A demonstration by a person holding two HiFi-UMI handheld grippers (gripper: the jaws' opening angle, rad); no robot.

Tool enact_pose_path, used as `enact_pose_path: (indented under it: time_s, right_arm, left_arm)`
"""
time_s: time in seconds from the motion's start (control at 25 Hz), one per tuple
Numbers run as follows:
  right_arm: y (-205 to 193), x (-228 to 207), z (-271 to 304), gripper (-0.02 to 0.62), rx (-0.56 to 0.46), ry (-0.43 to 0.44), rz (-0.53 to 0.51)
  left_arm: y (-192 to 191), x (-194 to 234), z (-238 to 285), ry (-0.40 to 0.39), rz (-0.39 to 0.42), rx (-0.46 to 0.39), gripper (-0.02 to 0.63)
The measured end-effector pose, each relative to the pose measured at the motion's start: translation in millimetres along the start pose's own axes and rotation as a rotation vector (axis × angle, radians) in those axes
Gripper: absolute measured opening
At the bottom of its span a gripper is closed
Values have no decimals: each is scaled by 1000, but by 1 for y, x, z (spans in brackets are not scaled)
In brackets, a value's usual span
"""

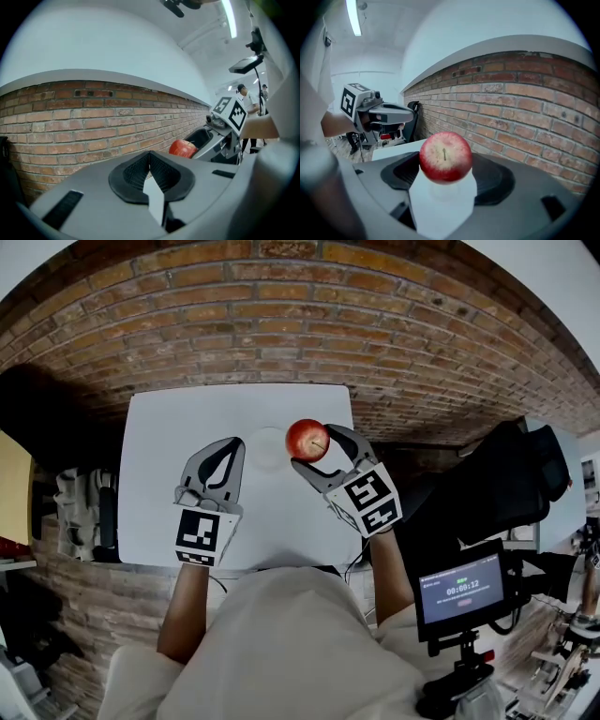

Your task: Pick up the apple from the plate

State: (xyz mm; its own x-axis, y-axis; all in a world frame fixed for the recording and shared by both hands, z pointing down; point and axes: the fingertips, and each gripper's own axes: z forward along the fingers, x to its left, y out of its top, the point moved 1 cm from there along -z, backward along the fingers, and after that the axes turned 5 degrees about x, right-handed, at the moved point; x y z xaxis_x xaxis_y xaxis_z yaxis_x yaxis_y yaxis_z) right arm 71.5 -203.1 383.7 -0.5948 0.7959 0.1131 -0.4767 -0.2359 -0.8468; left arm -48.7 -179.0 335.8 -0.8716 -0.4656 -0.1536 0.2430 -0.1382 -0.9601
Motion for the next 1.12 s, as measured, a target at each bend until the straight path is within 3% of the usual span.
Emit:
enact_pose_path:
  time_s: [0.52, 1.12]
  right_arm:
    - [41, -11, -47, 353, -176, -89, 38]
    - [80, -14, -78, 351, -338, -113, 49]
  left_arm:
    - [33, -13, 8, -50, 46, -58, 6]
    - [68, -2, 1, -28, 92, -127, 6]
